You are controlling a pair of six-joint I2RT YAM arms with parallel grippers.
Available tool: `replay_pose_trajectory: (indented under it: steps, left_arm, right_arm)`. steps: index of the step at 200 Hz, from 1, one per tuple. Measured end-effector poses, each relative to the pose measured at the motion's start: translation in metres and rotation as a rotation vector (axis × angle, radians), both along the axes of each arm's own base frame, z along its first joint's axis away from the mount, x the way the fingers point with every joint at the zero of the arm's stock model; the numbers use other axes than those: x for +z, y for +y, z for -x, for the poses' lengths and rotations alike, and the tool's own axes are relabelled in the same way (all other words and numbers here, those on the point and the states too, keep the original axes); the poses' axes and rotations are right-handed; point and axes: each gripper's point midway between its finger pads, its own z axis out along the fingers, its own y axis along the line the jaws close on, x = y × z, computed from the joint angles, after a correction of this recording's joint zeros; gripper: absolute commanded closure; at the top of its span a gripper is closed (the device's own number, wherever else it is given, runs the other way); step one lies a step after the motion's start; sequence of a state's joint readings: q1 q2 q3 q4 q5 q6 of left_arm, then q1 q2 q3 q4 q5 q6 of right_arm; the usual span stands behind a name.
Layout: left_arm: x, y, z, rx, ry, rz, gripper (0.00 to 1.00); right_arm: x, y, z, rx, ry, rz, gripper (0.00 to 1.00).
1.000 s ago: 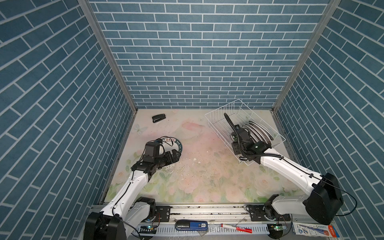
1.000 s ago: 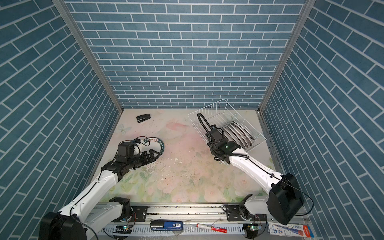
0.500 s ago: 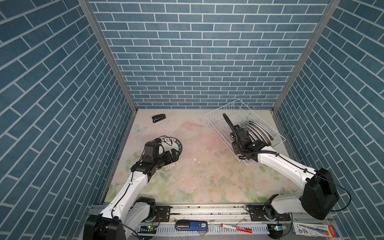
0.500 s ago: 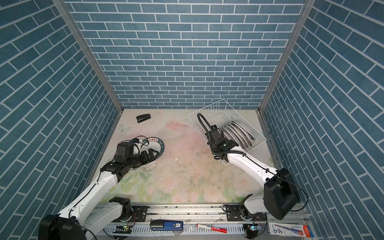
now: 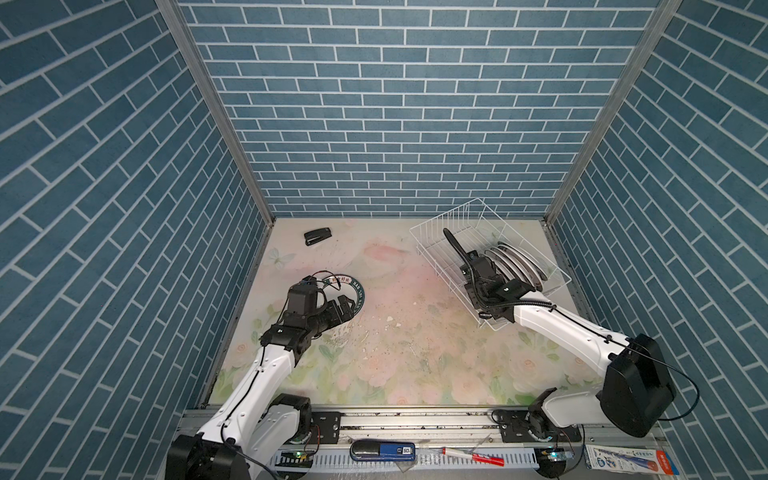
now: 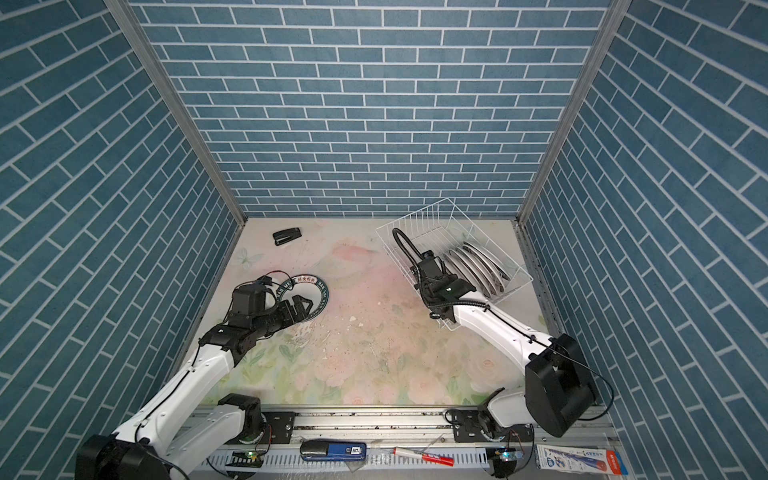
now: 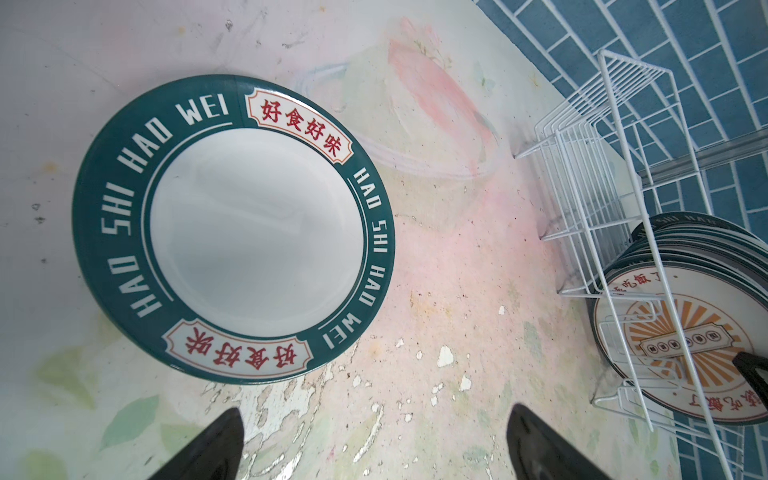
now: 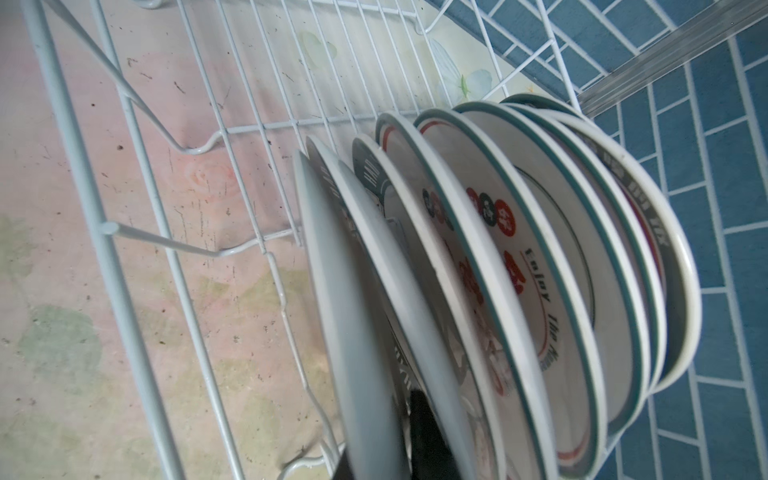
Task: Unload the plates from the dish rack
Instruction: 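Lower the open right gripper onto the rim of the nearest rack plate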
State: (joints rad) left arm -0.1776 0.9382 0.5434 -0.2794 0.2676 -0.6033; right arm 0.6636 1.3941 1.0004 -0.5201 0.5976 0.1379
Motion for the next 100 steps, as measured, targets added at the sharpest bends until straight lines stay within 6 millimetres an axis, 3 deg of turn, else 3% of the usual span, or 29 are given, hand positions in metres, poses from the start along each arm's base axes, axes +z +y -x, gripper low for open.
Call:
replay_pose_trajectory:
  steps: [52, 100]
  left_arm:
    - [-0.0043, -0.0007, -0.0018, 0.01, -0.004, 0.015, 0.01]
    - [-0.0002, 0.0051, -0.0033, 0.027, -0.035, -0.014, 0.01]
  right_arm:
    - [0.0001, -0.0003, 0.0024, 0.047, 0.012, 0.065, 0.96]
    - [0.0014, 0.0045, 0.0044, 0.087, 0.011, 0.099, 0.99]
